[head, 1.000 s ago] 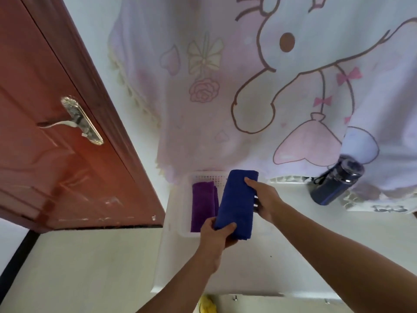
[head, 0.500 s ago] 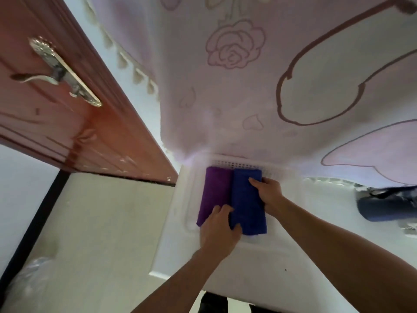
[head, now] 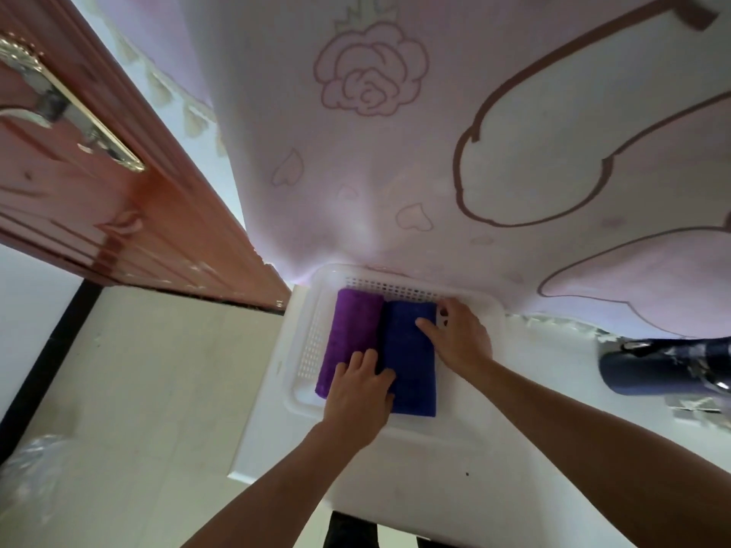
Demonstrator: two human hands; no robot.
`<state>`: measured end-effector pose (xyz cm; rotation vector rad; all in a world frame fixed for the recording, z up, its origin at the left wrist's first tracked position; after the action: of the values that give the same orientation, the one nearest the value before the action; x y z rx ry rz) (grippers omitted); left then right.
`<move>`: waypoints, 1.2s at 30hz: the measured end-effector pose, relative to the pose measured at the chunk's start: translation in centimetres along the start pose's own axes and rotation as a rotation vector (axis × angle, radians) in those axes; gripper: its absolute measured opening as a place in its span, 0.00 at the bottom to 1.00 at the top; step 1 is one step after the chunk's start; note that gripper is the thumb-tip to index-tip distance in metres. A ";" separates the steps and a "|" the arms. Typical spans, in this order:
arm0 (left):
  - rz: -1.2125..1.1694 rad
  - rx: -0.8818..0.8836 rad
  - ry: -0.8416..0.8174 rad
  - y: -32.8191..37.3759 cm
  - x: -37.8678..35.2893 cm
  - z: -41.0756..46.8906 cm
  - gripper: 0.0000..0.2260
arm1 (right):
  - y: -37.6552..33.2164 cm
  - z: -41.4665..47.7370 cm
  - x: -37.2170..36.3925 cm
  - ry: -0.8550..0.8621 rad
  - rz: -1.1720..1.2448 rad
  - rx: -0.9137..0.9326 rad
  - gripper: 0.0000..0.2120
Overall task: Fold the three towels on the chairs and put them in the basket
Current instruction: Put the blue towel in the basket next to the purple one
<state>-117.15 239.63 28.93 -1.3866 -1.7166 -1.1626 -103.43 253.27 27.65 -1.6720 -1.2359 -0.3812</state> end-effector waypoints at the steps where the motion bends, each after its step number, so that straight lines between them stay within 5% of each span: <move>1: -0.007 -0.027 0.018 0.1 0.1 -0.3 0.14 | -0.2 -0.7 0.6 0.053 -0.157 0.112 0.18; 3: 0.019 -0.077 -0.029 0.7 0.2 -0.4 0.15 | -0.3 -1.3 1.1 0.035 -0.334 0.227 0.18; 5: 0.022 -0.042 -0.118 1.2 0.2 -0.3 0.16 | -0.6 -1.1 0.7 -0.067 -0.324 0.148 0.22; 9: -0.337 0.215 -0.181 0.6 0.5 0.4 0.14 | -1.4 -0.9 -1.4 -0.174 0.294 -0.280 0.24; 14: -0.394 0.201 0.001 -0.6 0.9 0.5 0.13 | -1.6 -1.2 -3.9 -0.030 0.513 -0.343 0.21; 20: -0.124 0.068 -0.111 -2.1 -0.6 -0.3 0.14 | -2.0 -1.4 -2.6 -0.042 0.024 -0.176 0.23; 24: -0.099 0.042 -0.166 -2.4 -0.5 0.5 0.15 | -3.1 -0.9 -0.7 0.175 -0.306 0.083 0.17; 28: -0.056 0.004 -0.227 -2.2 -0.5 0.4 0.14 | -3.2 0.4 -3.2 -0.128 -0.485 0.177 0.20; 33: -0.045 0.008 -0.240 -1.3 -0.4 -1.0 0.17 | -3.4 1.4 -2.4 -0.248 -0.517 0.194 0.21; 36: -0.164 0.065 -0.084 -0.7 -0.1 -2.6 0.14 | -3.7 0.9 0.1 -0.260 -0.411 0.283 0.19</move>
<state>-117.95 237.14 29.69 -1.2918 -1.9408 -1.1382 -106.82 254.09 29.18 -1.2485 -1.7484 -0.2231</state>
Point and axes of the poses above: each hand's wrist, its own z-axis towards the middle knuckle, its own x-axis out of the back of the hand, y = z × x, the point moved 1 cm from there along z, towards the middle knuckle, and after that the axes turned 9 degrees about -y, right-handed, at the moved point
